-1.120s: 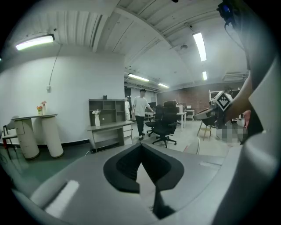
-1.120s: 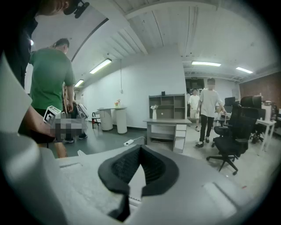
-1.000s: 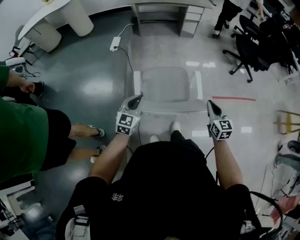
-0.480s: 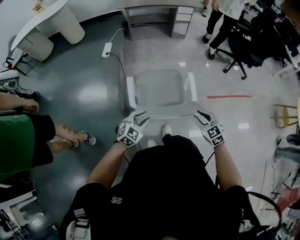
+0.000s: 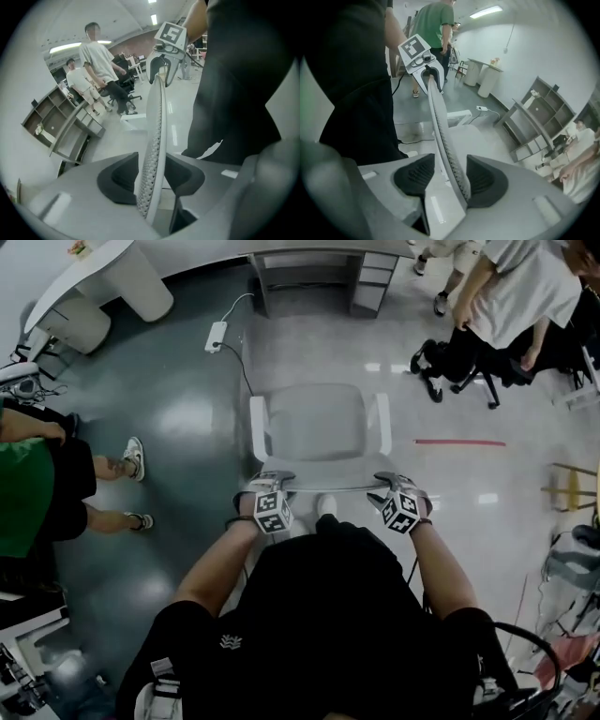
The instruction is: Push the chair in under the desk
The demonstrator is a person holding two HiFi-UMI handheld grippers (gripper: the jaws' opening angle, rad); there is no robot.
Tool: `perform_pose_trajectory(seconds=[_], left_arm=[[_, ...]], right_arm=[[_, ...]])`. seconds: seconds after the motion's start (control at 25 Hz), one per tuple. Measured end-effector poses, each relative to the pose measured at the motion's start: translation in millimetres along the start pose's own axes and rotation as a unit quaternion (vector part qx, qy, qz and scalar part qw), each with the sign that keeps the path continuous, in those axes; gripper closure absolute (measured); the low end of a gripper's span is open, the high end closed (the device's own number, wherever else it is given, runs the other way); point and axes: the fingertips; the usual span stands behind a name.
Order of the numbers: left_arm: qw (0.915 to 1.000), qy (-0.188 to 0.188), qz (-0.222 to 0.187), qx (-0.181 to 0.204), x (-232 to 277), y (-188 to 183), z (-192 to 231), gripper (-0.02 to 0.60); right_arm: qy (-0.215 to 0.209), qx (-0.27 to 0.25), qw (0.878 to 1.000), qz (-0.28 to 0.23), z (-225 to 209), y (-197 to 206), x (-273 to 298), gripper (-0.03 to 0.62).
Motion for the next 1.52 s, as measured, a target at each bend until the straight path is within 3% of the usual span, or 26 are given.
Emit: perform_pose_trajectory(seconds=[0.08, 0.24, 0.72, 0.96, 1.52], left_arm=[[0.9998, 0.016, 0.013, -0.005, 4, 1, 3, 0.420], [0.9996, 0.012, 0.020, -0.012, 6, 6, 8, 0.420], [0.9989, 0.013, 0.037, -0.027, 30, -2, 59, 0.422], [0.9989, 0.003, 0.039, -0.028, 36, 2, 84, 0.422], [0.9987, 0.019, 0.044, -0.018, 46, 24, 138, 0.419]], right_arm=[[-0.010, -0.002, 1.000, -0.002, -5, 0, 4, 0.444], [-0.027, -0.009, 1.000, -0.011, -10, 0, 13, 0.450], [-0.021, -0.006, 1.000, -0.009, -70, 2, 22, 0.449], [-0.017, -0.015, 1.000, -0.017, -94, 0, 34, 0.450], [-0.019, -0.010, 1.000, -0.023, -130, -21, 60, 0.453]])
Point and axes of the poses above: the fingertips, and each gripper's own axes: x forward along the fingers, z to its left, y out of its underside, and after that the axes turned 5 degrees about -z, right-handed
